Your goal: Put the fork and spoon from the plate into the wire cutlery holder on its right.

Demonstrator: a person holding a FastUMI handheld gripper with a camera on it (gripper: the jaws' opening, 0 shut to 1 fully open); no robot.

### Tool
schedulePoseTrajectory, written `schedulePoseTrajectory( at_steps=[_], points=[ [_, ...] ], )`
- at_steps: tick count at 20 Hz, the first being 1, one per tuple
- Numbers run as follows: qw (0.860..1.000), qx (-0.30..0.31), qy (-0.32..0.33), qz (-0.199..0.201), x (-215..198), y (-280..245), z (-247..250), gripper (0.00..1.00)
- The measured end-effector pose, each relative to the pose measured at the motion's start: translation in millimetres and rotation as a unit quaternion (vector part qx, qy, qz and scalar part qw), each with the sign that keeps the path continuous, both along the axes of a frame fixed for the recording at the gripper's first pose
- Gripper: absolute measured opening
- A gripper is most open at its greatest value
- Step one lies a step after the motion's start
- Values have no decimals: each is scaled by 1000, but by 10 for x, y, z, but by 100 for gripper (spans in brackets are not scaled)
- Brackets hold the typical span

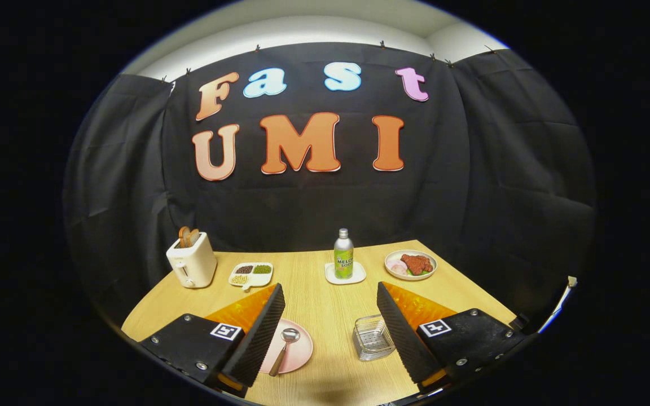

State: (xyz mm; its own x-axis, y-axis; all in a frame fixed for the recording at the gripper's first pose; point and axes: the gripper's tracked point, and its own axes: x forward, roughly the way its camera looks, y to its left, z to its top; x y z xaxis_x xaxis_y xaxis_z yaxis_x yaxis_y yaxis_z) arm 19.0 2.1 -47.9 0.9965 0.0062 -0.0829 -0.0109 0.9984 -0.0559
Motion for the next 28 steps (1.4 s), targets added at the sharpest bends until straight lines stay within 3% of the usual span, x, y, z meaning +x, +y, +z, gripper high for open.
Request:
schedulePoseTrajectory(
  at_steps=[6,13,17,21,26,28],
  points=[
    [998,-30,39,42,142,499,-590,99],
    [989,-54,125,56,356,806,-1597,99],
    [984,-64,157,58,446,813,-1891,95],
    [979,-63,190,44,450,792,-2175,79],
    [973,-92,208,43,430,806,-2389,51],
    [972,-82,216,41,419,821,-2430,46]
  ],
)
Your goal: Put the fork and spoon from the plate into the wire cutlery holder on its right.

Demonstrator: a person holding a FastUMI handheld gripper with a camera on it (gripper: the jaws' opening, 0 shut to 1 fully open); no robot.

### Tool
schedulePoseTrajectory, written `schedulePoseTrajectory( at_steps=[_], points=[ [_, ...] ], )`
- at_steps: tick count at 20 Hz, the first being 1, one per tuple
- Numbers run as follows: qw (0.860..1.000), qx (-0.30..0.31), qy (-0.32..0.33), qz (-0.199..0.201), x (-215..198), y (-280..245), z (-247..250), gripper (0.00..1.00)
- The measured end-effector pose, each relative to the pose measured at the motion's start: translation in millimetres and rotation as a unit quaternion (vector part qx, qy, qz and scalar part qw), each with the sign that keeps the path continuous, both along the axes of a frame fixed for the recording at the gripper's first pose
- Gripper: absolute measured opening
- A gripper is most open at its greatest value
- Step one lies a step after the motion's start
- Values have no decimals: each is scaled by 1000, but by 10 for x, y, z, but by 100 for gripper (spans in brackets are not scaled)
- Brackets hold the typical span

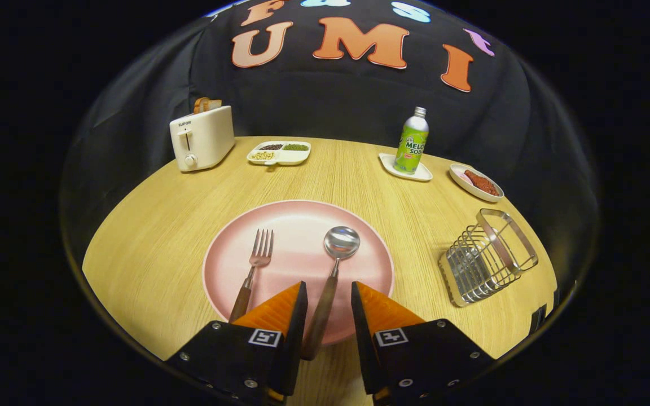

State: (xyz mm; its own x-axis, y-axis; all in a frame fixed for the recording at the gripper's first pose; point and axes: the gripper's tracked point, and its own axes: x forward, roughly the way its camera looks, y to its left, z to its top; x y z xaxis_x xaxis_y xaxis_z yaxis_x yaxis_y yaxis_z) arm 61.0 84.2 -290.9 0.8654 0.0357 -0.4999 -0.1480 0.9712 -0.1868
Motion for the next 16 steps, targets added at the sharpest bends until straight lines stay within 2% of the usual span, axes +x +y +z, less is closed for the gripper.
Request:
schedulePoseTrajectory(
  at_steps=[3,7,10,12,16],
  points=[
    [1000,5,14,-7,22,-3,-78,41],
    [999,13,26,-23,71,-37,-127,21],
    [999,17,34,-30,81,-49,-118,10],
    [999,17,34,-38,76,-76,-79,6],
    [999,24,41,-24,21,-67,119,5]
  ],
)
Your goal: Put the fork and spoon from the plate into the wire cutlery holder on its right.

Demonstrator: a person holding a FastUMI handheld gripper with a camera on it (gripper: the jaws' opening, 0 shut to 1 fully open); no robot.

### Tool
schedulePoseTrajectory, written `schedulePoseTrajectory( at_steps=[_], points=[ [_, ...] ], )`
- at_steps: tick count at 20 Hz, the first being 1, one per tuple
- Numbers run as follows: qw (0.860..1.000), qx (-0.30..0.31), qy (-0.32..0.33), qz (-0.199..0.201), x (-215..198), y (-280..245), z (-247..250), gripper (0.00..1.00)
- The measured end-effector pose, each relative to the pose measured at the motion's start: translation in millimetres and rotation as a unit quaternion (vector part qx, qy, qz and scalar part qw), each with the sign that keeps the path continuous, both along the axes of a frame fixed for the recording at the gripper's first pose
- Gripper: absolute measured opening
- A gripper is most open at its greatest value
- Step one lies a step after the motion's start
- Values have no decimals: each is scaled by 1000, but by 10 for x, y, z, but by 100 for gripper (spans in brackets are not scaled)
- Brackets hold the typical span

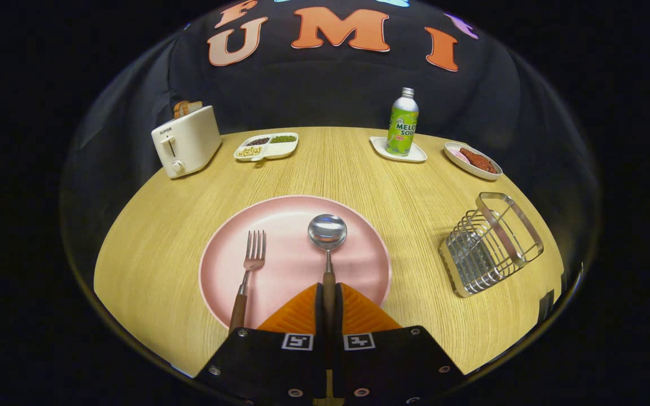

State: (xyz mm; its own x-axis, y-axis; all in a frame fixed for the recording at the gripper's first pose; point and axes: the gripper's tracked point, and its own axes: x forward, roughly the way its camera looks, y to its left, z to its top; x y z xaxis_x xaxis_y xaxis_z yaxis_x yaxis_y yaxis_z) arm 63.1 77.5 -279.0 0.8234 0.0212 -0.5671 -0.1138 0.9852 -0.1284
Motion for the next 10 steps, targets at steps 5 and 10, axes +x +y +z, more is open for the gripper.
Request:
schedulePoseTrajectory(
  at_steps=[5,10],
  points=[
    [1000,-3,-10,17,13,-110,459,5],
    [1000,15,-6,11,35,-366,837,5]
  ],
)
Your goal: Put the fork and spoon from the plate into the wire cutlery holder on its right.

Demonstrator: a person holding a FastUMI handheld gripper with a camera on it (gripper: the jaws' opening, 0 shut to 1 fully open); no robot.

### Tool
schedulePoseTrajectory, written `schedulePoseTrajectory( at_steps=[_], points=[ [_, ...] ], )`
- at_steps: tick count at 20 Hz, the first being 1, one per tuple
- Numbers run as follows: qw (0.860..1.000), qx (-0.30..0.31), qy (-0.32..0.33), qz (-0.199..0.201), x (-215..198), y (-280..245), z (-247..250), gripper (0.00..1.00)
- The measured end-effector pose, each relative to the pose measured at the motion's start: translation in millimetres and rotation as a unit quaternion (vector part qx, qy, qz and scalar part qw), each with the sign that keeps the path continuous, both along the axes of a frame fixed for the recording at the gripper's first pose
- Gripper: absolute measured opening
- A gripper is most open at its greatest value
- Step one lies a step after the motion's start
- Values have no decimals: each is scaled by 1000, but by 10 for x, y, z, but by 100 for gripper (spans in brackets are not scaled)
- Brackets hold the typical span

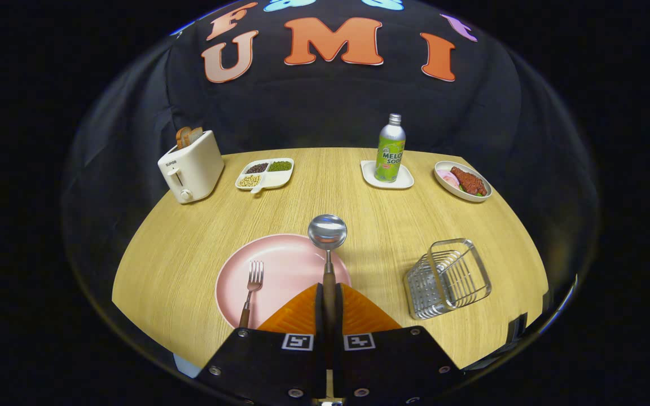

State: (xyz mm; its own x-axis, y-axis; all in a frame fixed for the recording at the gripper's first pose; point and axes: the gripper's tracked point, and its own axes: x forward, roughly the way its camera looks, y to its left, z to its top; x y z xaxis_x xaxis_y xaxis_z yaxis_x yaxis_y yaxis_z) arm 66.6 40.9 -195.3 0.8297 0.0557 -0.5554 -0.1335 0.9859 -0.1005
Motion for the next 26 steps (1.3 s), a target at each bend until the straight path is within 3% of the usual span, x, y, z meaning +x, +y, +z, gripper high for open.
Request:
schedulePoseTrajectory(
  at_steps=[13,26],
  points=[
    [996,-64,64,-16,-156,-1090,540,5],
    [968,-123,217,-3,-314,-1416,293,5]
  ],
)
